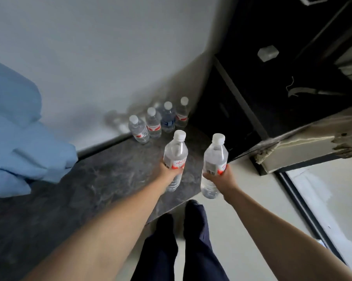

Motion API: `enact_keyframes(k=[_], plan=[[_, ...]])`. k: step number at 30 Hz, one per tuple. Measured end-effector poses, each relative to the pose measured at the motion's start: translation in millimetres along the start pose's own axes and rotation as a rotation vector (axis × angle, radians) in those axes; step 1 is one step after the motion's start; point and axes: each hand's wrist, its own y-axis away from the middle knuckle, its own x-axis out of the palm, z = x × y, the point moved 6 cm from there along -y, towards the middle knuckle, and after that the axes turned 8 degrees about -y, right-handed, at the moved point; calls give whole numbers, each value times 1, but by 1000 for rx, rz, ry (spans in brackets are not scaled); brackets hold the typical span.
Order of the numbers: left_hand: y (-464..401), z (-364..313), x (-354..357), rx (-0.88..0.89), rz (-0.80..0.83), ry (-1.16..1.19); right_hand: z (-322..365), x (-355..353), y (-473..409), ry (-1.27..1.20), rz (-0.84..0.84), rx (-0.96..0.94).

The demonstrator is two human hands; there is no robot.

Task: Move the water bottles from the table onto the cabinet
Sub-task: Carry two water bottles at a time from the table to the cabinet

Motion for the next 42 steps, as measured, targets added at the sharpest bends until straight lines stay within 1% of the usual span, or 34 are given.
enact_keyframes(k=[4,7,9,12,16,19,21,22,24,28,30,33,36,38,40,42], plan=[[-56,0,24,-7,-42,-4,5,18,-57,0,20,11],[-107,-13,42,49,-99,40,4,28,-117,44,13,-3],[-122,-27,46,87,-119,88,11,35,-140,58,-12,-49],[-150,-36,53,104,-196,197,22,46,-177,78,-58,-120],[-199,-34,65,154,-295,345,34,68,-227,64,-54,-235],[-217,-34,74,221,-373,345,35,79,-254,98,-61,-329],[-227,-34,78,241,-423,342,33,86,-271,128,-26,-350],[-231,-35,78,244,-435,342,33,87,-277,104,-24,-351],[-242,-35,79,276,-436,340,34,87,-285,79,-21,-383],[-255,-31,86,294,-370,290,37,87,-279,134,23,-427],[-266,-23,90,283,-333,257,38,86,-275,158,43,-395],[-286,-2,94,252,-285,182,40,75,-262,58,17,-321],[-242,-22,73,238,-230,172,40,63,-240,1,53,-178],[-210,-32,60,229,-192,164,43,53,-222,65,65,-112],[-184,-39,45,220,-160,87,53,44,-203,155,66,-91],[-160,-51,26,202,-94,-10,72,40,-178,228,86,-98]])
